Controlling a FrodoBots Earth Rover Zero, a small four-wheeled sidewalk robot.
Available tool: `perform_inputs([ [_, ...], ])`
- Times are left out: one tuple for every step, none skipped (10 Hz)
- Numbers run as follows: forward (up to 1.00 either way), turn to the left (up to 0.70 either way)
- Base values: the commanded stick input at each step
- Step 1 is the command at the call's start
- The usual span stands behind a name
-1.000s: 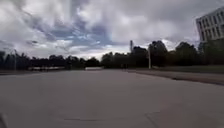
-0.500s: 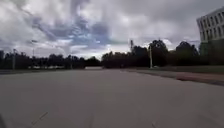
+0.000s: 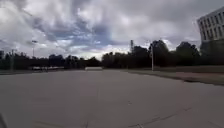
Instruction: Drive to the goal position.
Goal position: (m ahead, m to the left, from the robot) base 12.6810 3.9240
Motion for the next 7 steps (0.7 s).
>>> perform_inputs([
  [1.00, 0.00],
  [1.00, 0.00],
  [1.00, 0.00],
  [1.00, 0.00],
  [1.00, 0.00],
  [1.00, 0.00],
  [1.00, 0.00],
])
